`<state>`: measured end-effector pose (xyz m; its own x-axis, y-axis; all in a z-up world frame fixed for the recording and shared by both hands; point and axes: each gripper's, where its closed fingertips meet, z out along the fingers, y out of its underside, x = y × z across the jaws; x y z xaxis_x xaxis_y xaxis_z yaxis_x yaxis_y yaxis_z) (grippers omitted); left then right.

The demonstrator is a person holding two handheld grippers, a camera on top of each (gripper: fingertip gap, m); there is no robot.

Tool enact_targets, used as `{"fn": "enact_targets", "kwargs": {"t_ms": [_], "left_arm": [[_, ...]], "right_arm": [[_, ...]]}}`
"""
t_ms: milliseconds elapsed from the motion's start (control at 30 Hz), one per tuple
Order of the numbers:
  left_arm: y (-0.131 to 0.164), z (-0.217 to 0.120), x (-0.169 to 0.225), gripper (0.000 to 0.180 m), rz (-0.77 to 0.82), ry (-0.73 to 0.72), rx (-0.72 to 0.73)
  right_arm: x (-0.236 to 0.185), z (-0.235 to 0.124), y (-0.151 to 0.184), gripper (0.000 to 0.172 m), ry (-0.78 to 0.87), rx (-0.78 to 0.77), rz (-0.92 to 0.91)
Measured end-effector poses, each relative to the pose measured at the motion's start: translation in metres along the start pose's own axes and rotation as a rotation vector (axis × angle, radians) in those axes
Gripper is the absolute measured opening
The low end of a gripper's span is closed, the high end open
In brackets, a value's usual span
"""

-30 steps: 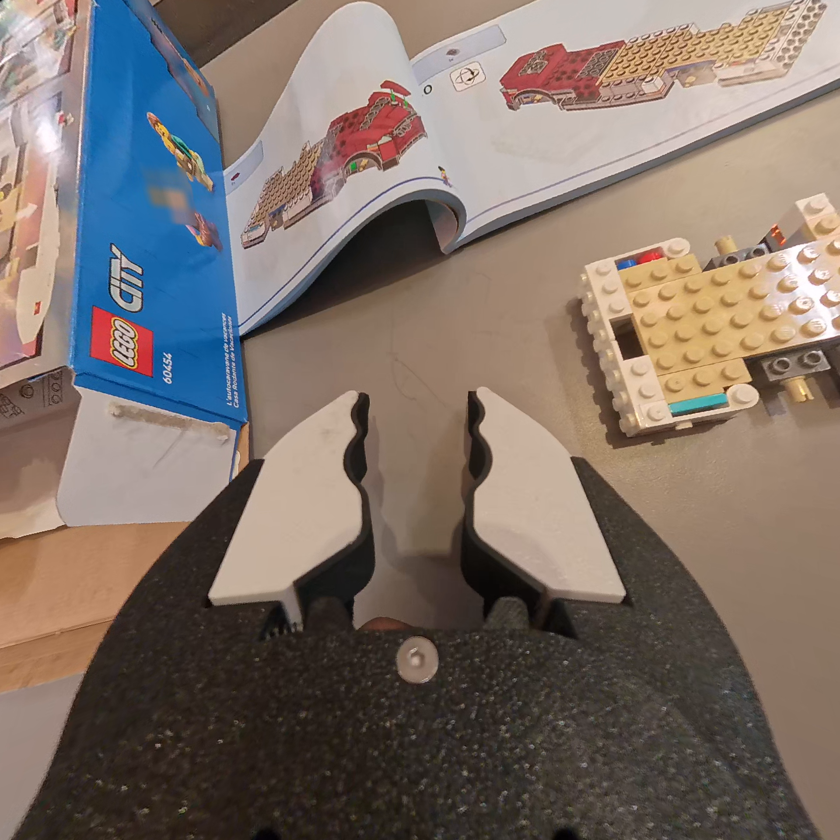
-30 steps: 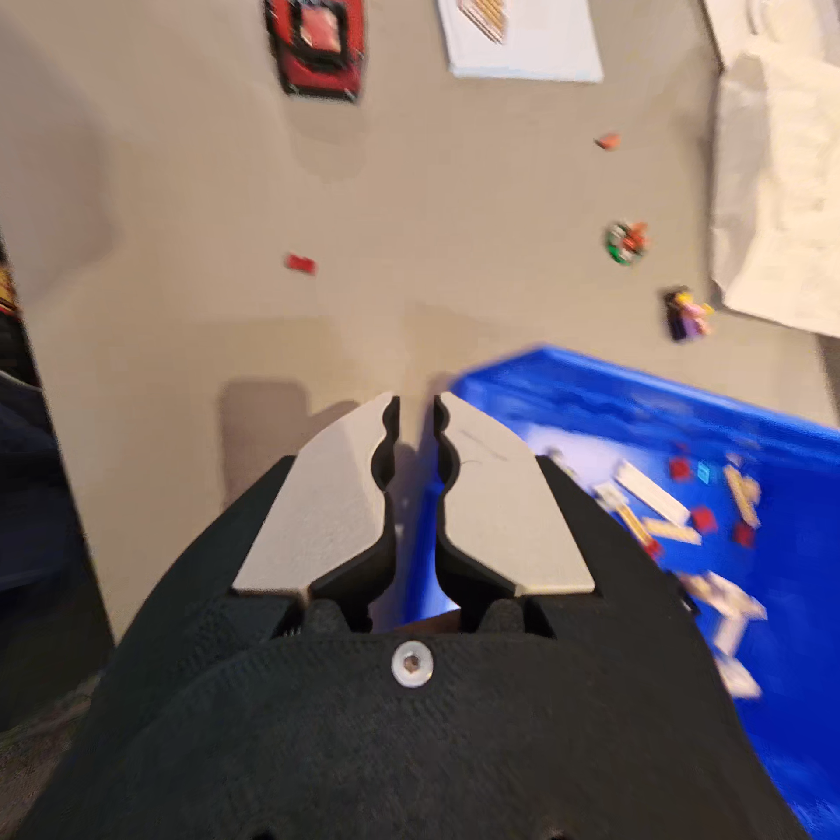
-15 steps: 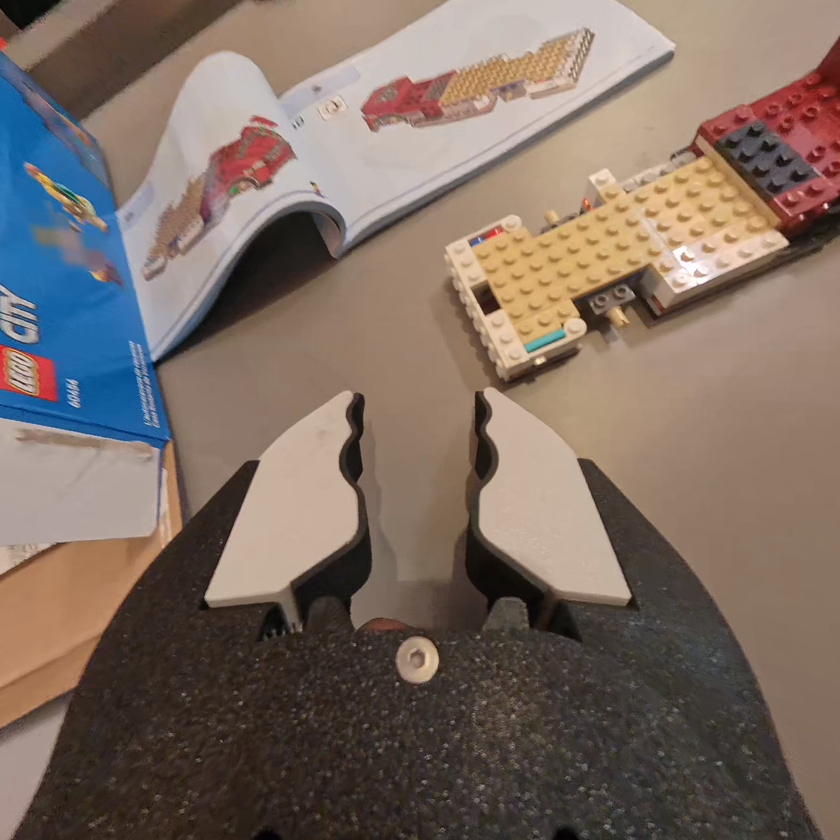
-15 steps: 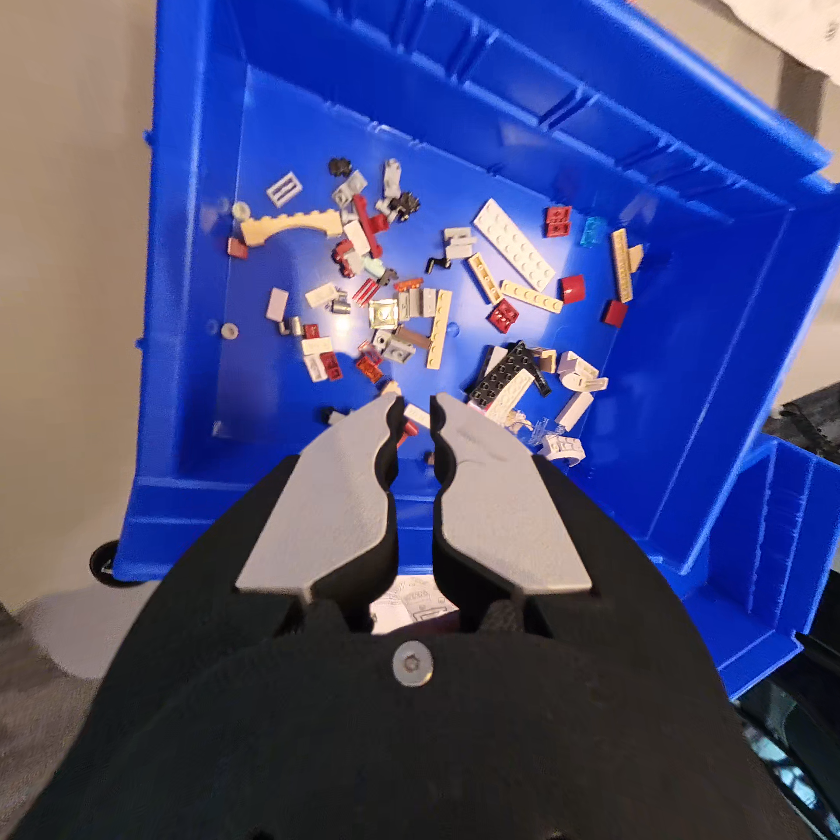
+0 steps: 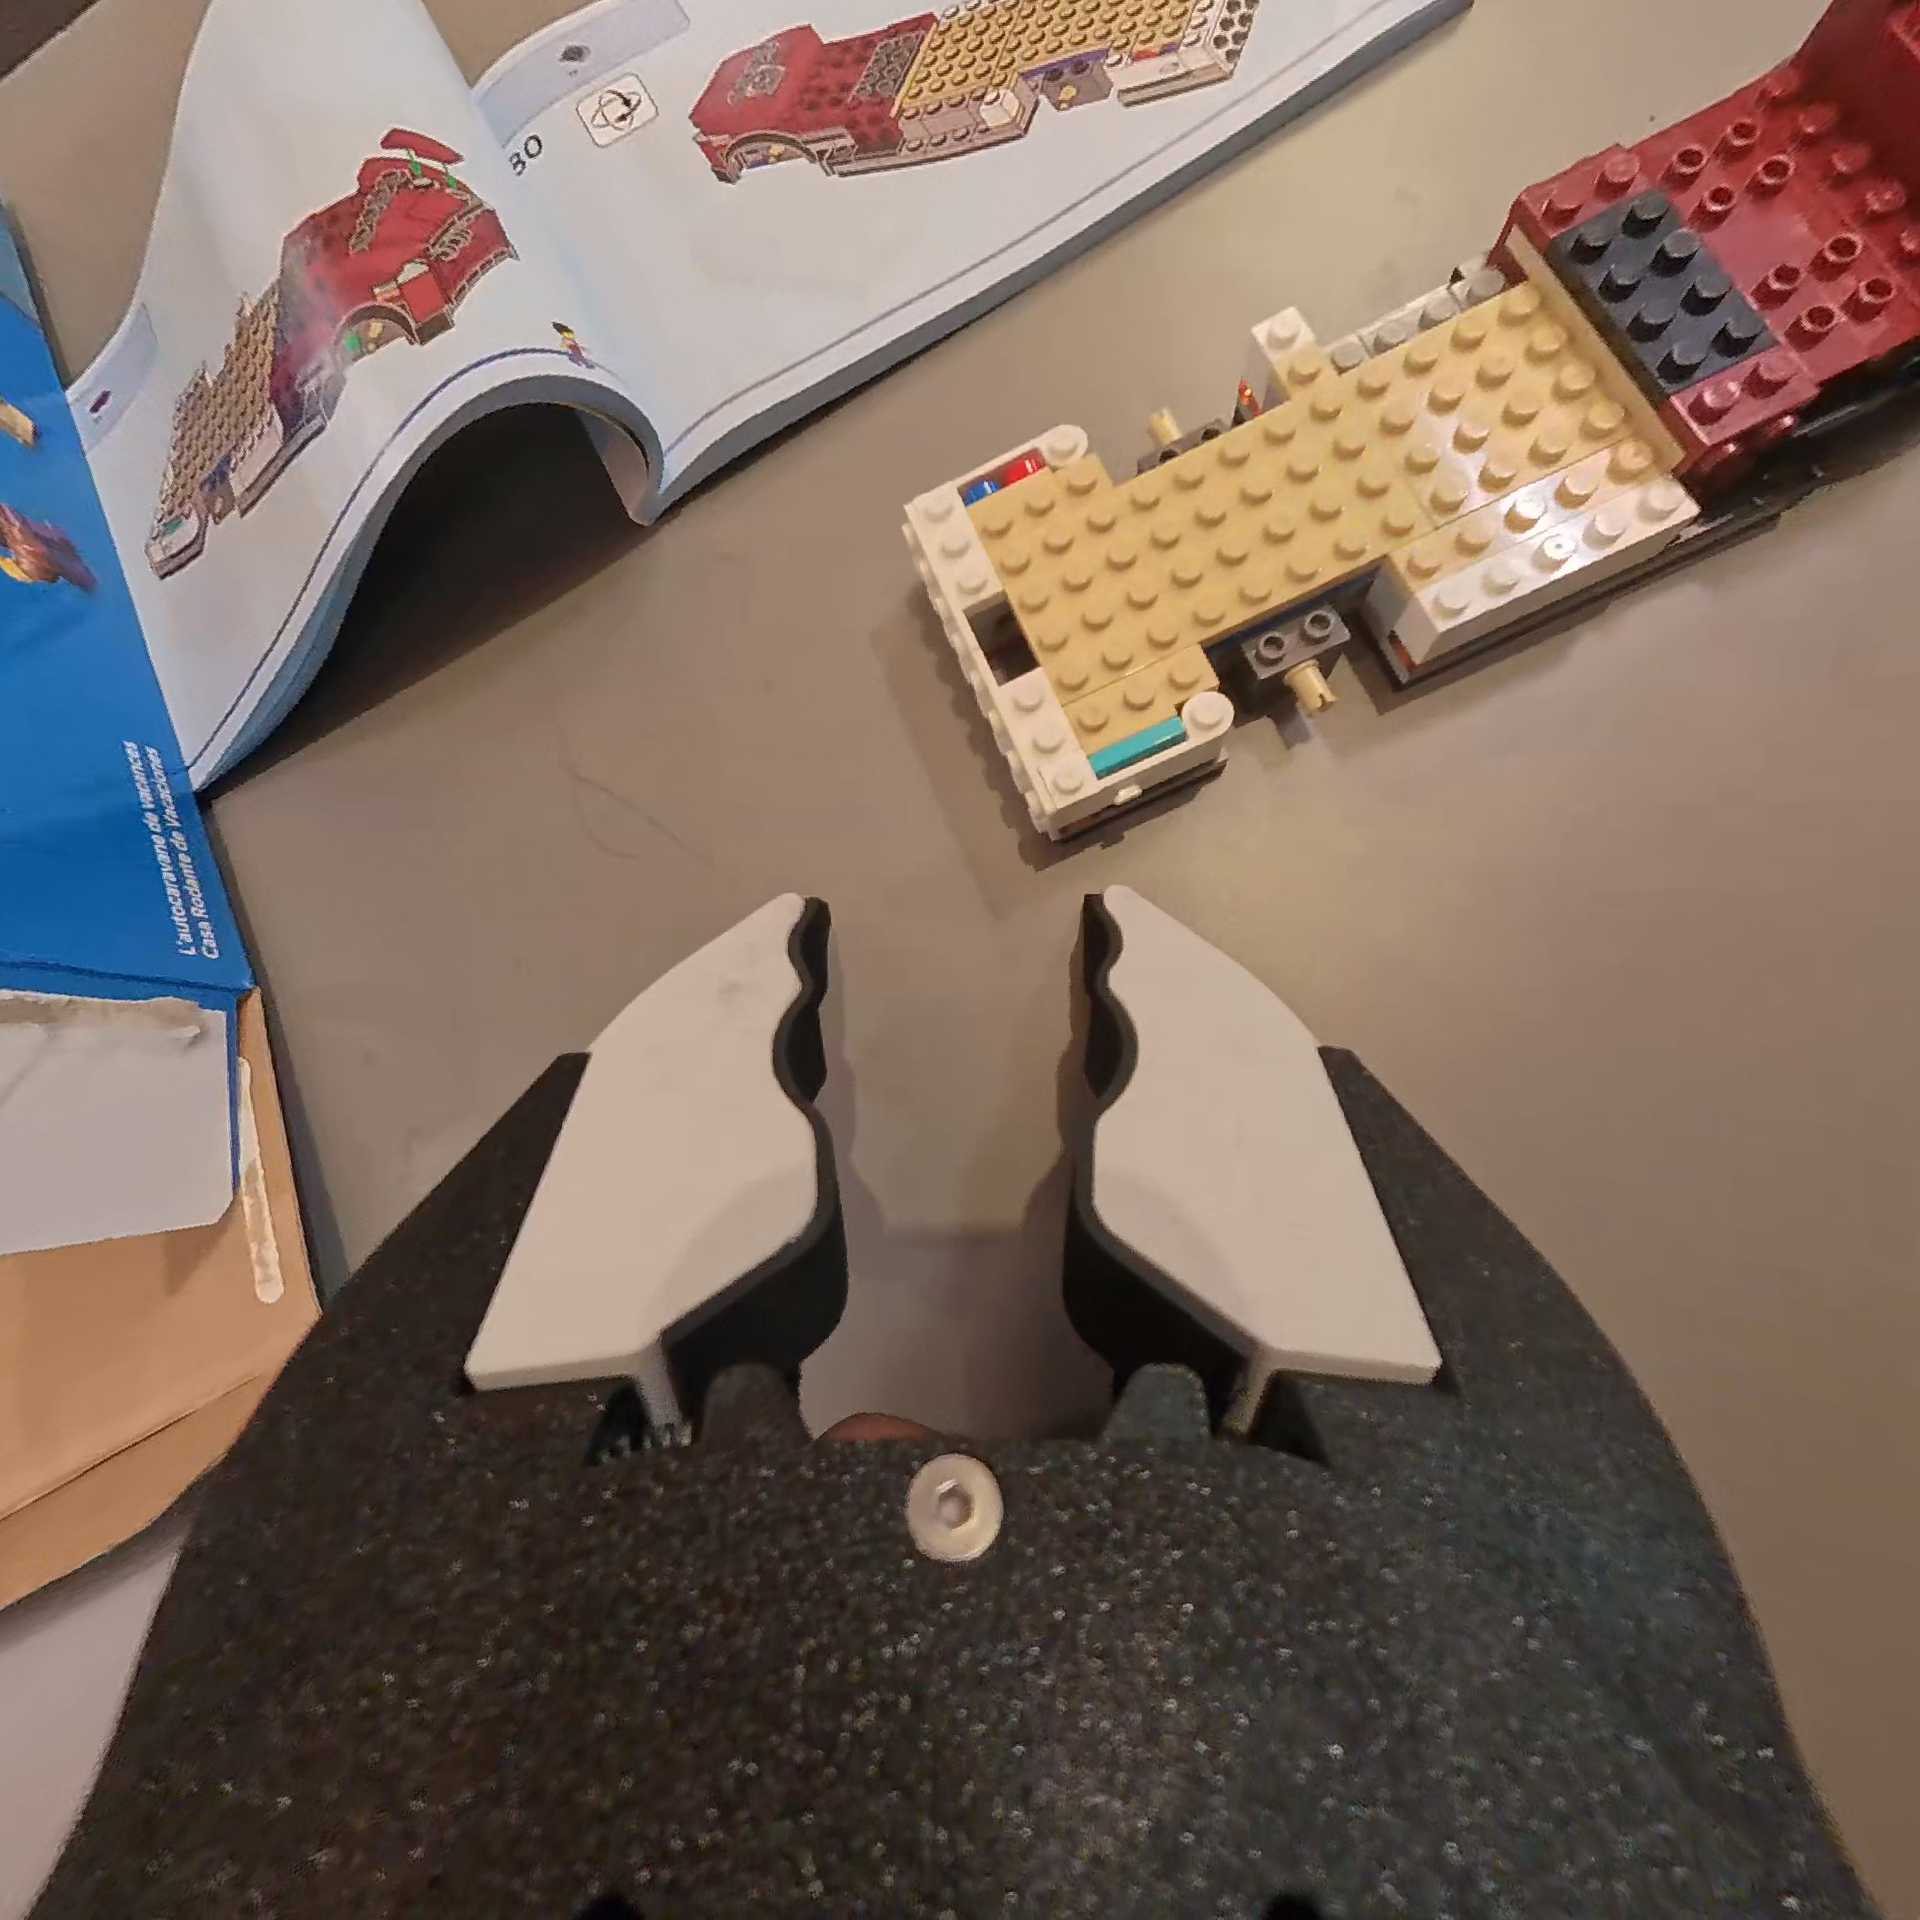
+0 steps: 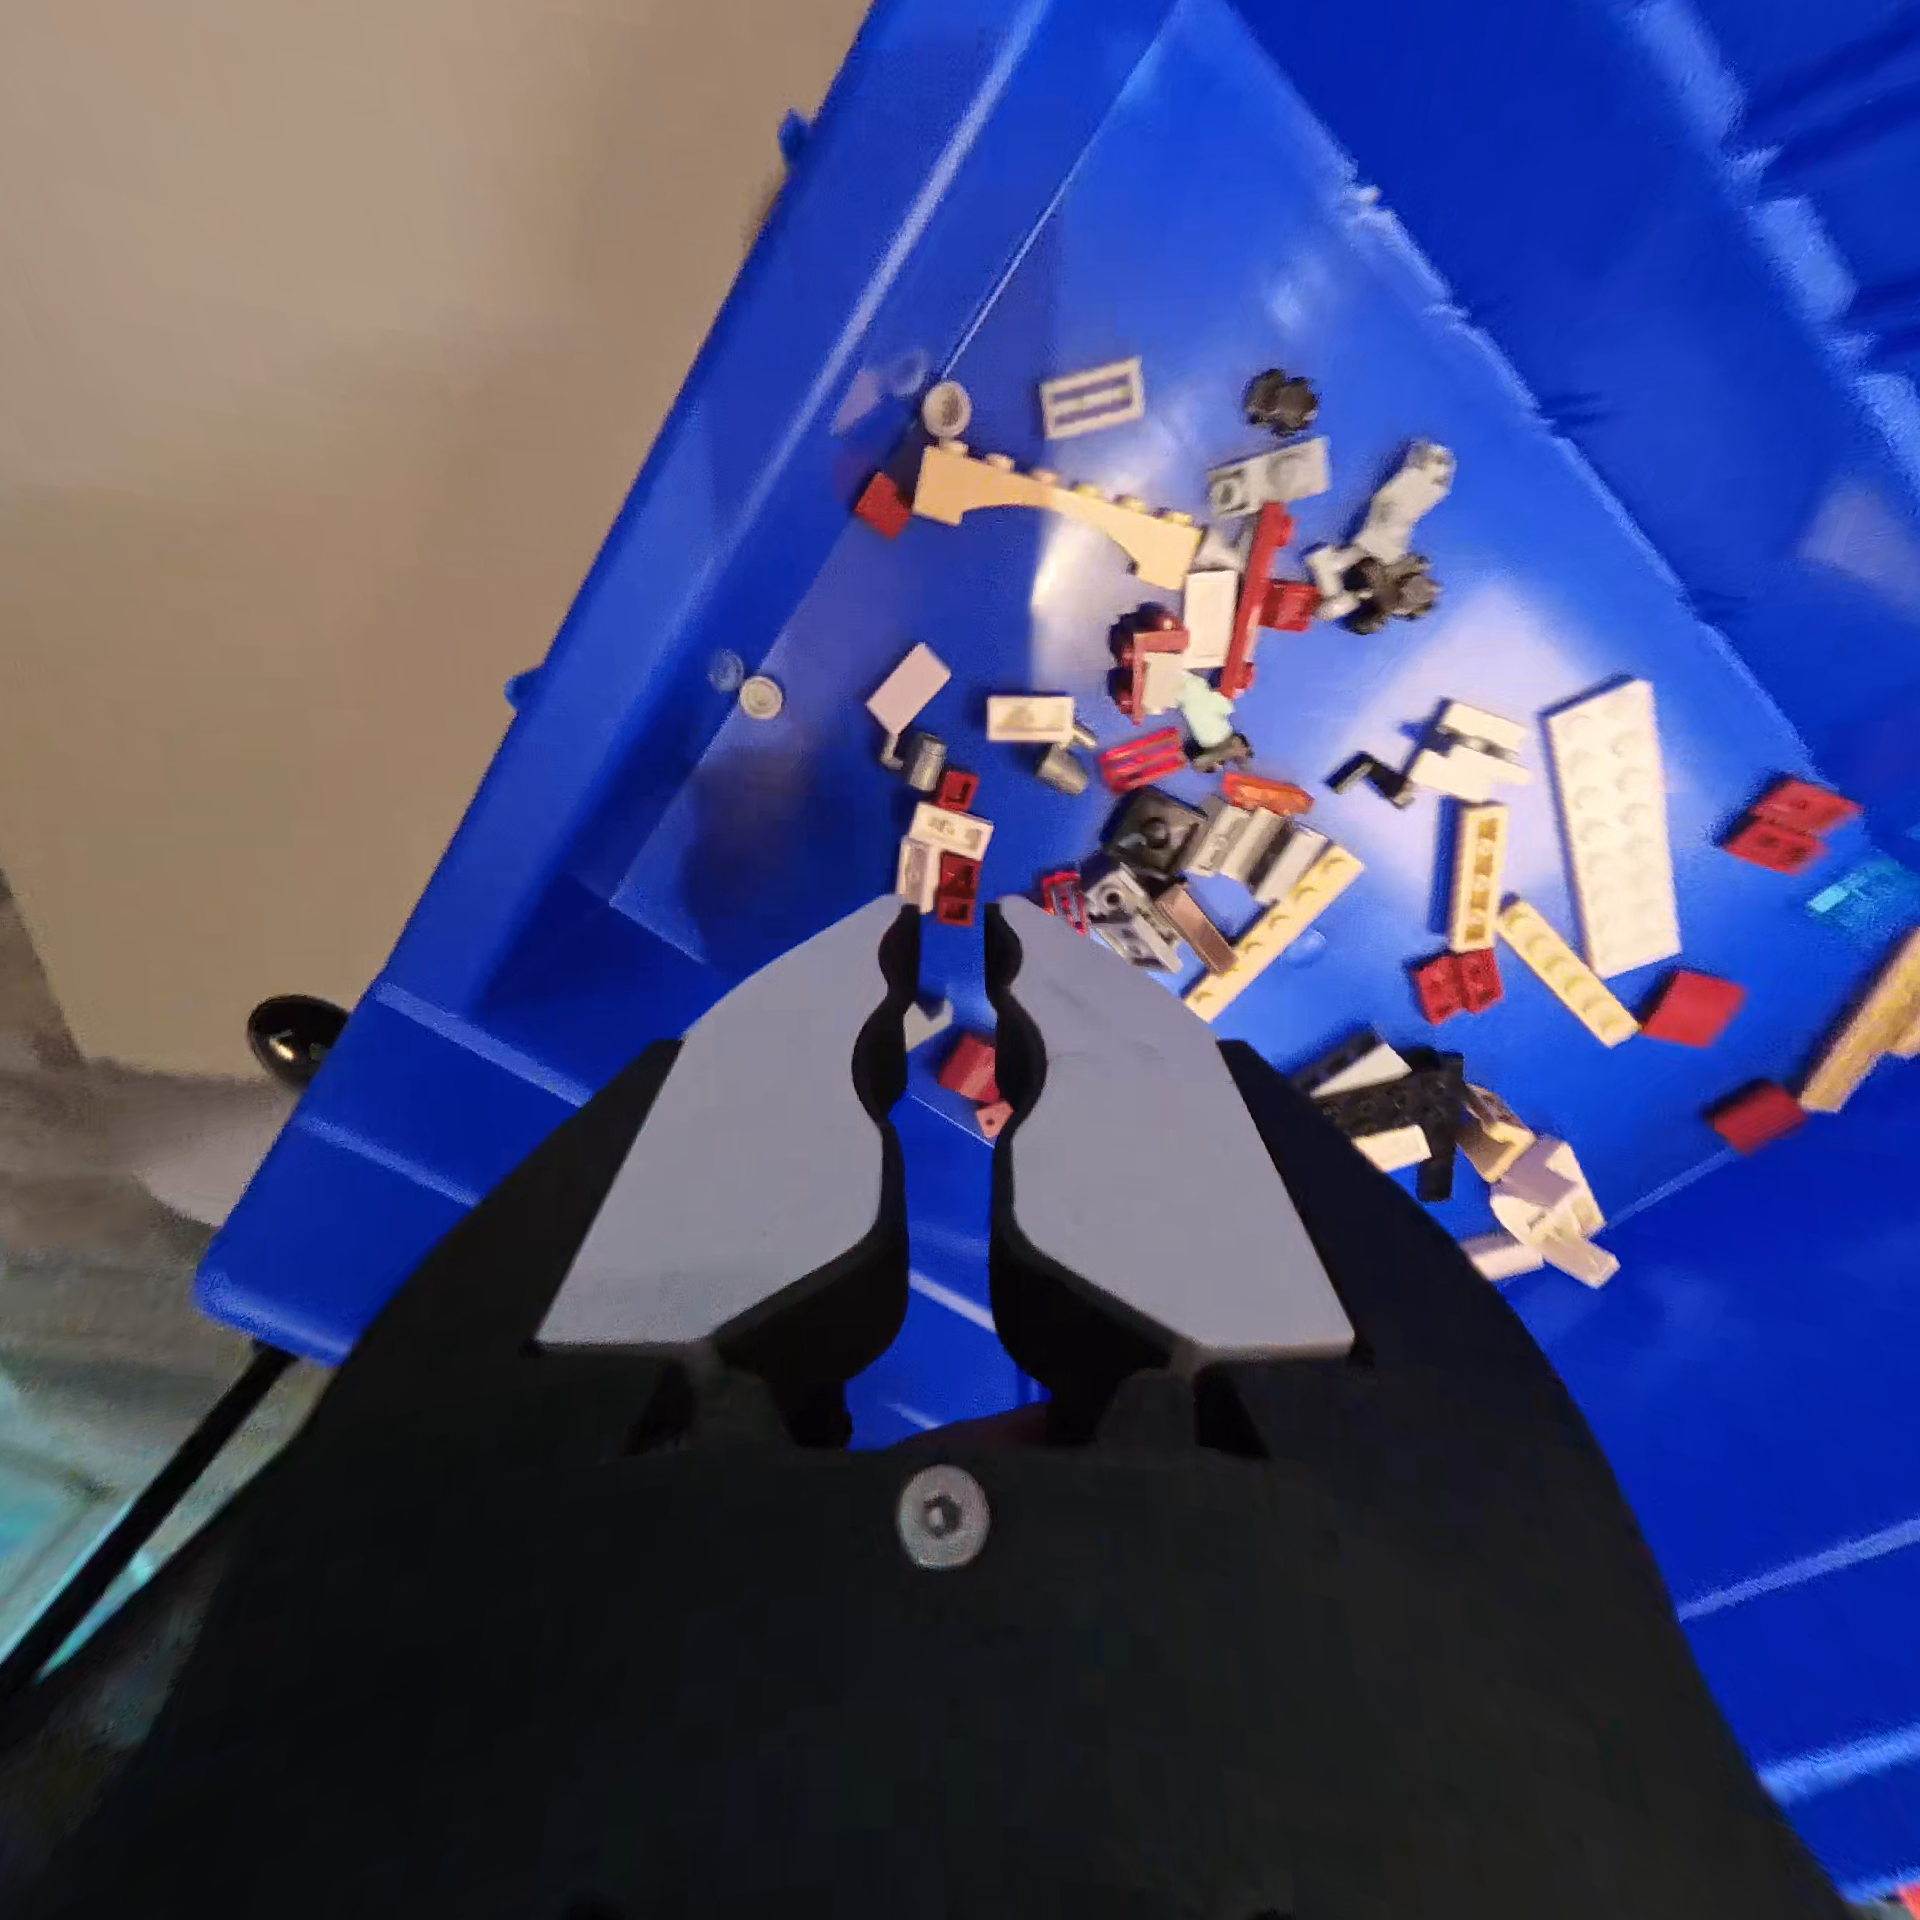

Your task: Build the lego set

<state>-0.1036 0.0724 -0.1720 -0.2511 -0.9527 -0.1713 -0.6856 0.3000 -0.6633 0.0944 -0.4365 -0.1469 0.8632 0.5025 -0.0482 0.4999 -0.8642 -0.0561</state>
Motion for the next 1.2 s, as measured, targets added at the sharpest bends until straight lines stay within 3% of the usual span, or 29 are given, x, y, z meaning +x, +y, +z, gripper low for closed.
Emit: {"fn": "enact_targets", "kwargs": {"t_ms": [467, 1200], "left_arm": [[0.004, -0.002, -0.002, 0.046, -0.029, -0.007, 0.016], [0.003, -0.006, 0.0, 0.046, -0.011, -0.013, 0.048]], "right_arm": [[0.003, 0.028, 0.018, 0.01, -0.131, -0.141, -0.003], [0.003, 0.028, 0.014, 0.017, -0.06, -0.175, 0.034]]}}
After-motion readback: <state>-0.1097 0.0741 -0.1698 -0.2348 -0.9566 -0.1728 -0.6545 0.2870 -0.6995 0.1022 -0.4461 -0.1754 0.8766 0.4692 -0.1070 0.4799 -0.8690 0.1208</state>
